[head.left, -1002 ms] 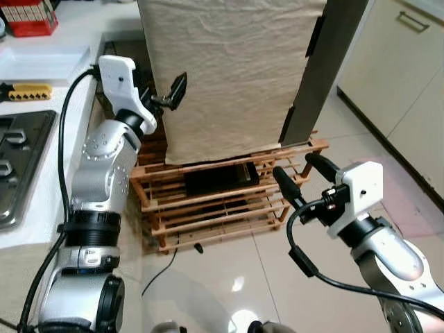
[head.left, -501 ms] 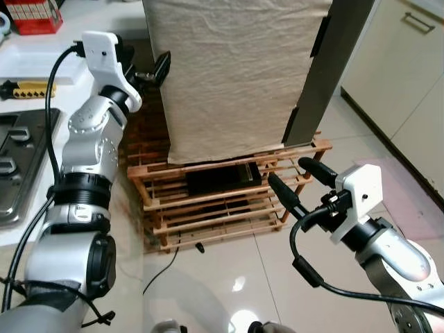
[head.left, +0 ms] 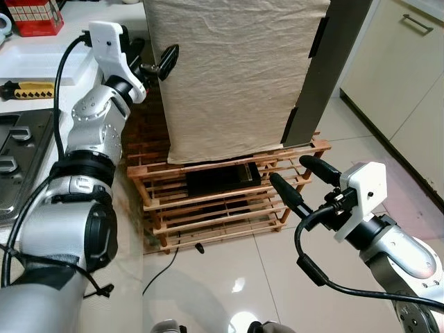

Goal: Restocking fridge

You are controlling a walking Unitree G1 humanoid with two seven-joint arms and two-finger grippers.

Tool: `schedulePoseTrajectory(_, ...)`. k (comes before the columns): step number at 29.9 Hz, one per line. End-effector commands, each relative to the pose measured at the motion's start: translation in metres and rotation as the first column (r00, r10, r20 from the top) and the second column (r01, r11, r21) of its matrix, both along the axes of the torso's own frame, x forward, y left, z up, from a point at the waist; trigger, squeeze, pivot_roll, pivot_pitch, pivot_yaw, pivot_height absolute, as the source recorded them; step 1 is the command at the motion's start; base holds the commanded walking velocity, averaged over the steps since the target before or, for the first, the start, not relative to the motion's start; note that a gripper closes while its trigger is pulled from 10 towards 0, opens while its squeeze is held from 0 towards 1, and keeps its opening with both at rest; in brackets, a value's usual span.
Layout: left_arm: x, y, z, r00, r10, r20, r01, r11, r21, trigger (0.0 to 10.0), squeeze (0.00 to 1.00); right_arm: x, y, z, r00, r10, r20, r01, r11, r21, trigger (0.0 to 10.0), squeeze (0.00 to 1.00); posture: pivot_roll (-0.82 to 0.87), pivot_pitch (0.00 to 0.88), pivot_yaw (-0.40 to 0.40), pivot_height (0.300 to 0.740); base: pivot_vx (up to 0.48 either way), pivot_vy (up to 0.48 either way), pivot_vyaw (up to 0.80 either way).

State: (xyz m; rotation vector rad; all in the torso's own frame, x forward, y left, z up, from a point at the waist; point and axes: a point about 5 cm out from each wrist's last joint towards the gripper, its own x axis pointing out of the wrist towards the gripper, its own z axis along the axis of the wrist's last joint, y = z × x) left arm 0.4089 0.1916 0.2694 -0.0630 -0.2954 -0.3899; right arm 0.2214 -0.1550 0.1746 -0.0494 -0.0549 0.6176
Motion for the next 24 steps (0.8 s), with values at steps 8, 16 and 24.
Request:
schedulePoseTrajectory(8,0.004,-0.004,0.008,1.0,-0.017,-0.014,0.018,0.998,0.056,10.0,0.0,-0.003,0.001,0.008,0.999,0.035,0.016,-0.035,0.999,-0.009,10.0,0.0,-0.08,0.049,-0.001,0.74,0.0,0.0,0.0)
schedulePoseTrajectory(16,0.007,-0.011,0.01,0.999,-0.031,-0.04,0.034,0.996,0.082,10.0,0.0,-0.002,0.003,0.012,0.998,0.051,0.027,-0.051,0.999,-0.015,10.0,0.0,-0.09,0.056,0.003,0.74,0.0,0.0,0.0)
schedulePoseTrajectory(24,0.008,-0.022,0.013,0.991,-0.113,-0.067,0.116,0.992,0.041,10.0,0.0,-0.006,0.003,0.015,0.998,0.058,0.031,-0.057,0.998,-0.022,10.0,0.0,-0.11,0.081,0.013,0.74,0.0,0.0,0.0)
